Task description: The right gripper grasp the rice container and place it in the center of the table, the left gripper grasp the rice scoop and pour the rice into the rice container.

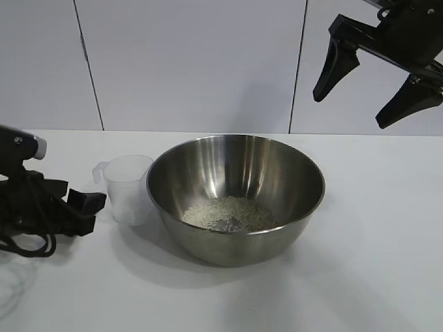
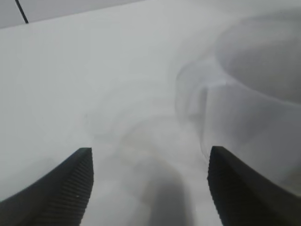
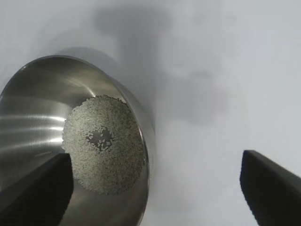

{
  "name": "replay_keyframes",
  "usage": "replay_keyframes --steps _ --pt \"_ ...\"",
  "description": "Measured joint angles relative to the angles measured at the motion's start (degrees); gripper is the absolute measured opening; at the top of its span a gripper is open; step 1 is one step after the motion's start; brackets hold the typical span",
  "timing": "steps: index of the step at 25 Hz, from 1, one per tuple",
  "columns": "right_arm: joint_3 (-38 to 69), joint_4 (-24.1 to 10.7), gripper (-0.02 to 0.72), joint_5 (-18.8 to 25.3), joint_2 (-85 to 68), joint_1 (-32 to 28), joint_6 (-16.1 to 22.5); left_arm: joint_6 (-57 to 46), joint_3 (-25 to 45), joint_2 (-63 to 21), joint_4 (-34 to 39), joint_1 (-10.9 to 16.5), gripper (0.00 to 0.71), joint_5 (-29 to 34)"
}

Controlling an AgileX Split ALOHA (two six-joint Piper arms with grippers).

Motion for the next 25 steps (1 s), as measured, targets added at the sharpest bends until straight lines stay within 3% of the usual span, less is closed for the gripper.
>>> replay_keyframes --steps 7,9,11,14,16,20,22,25 --pt "0.0 0.0 0.662 0.0 0.0 0.0 0.0 -3.2 7.4 -14.5 -4.9 0.0 0.512 0.1" --pt "0.0 0.0 0.662 0.1 0.0 0.0 0.0 -7.2 8.1 -20.6 -7.5 0.0 0.539 4.2" --pt "0.0 0.0 0.662 0.2 0.0 0.0 0.0 -12.2 7.4 -27.9 -7.7 0.0 0.596 13.4" --pt "0.0 0.0 0.662 0.2 0.0 0.0 0.0 -21.8 1.9 -37.4 -1.9 0.0 0.668 36.6" --pt "0.0 0.0 0.662 0.2 0.0 0.0 0.0 -30.3 -3.4 -42.5 5.7 -0.1 0.682 53.3" --pt "0.0 0.0 0.662 0.2 0.0 0.0 -0.2 -39.9 -15.2 -47.5 15.0 -0.9 0.692 76.7" --pt "0.0 0.1 0.662 0.2 0.0 0.0 -0.3 -37.0 -20.7 -47.6 13.6 -2.3 0.693 84.6" --pt "0.0 0.1 0.662 0.2 0.0 0.0 -0.3 -23.5 -28.0 -46.6 0.7 -3.5 0.693 92.2"
